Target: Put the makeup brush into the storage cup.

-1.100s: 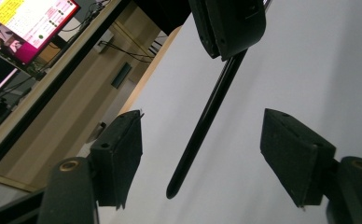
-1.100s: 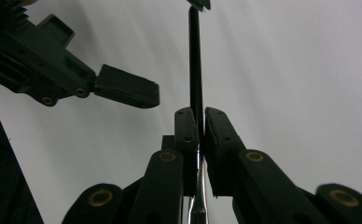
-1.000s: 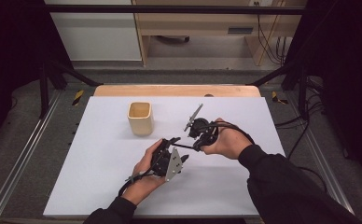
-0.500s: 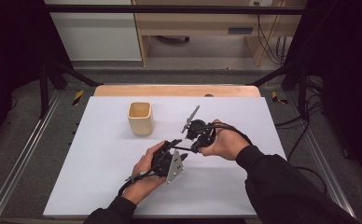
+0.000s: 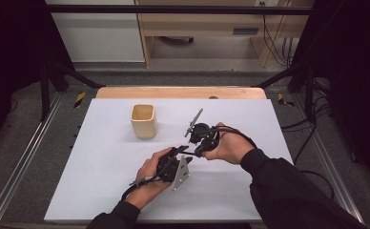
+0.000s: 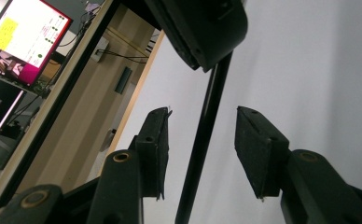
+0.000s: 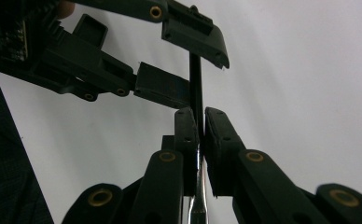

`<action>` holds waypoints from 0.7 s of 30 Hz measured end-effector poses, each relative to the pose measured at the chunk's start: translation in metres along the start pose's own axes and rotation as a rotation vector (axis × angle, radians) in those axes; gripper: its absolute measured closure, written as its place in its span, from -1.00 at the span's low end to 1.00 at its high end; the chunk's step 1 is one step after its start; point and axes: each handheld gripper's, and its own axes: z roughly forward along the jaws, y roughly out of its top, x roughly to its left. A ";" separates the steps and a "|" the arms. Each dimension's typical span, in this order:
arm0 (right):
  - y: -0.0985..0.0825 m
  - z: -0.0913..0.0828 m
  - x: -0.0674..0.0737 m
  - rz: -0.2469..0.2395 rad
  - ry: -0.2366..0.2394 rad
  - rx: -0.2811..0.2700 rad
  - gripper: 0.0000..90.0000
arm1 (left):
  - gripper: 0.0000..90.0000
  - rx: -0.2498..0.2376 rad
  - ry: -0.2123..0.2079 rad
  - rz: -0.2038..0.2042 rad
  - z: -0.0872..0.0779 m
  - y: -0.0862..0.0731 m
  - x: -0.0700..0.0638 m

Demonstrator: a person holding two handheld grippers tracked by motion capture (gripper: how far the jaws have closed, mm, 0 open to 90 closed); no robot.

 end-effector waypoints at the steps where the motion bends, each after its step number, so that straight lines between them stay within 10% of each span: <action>1: 0.000 0.000 0.000 0.000 0.000 0.000 0.87 | 0.24 -0.003 0.000 -0.003 0.001 0.000 -0.001; 21: 0.001 0.003 0.001 -0.021 0.013 0.004 0.87 | 0.55 0.003 -0.009 0.050 0.001 0.001 -0.003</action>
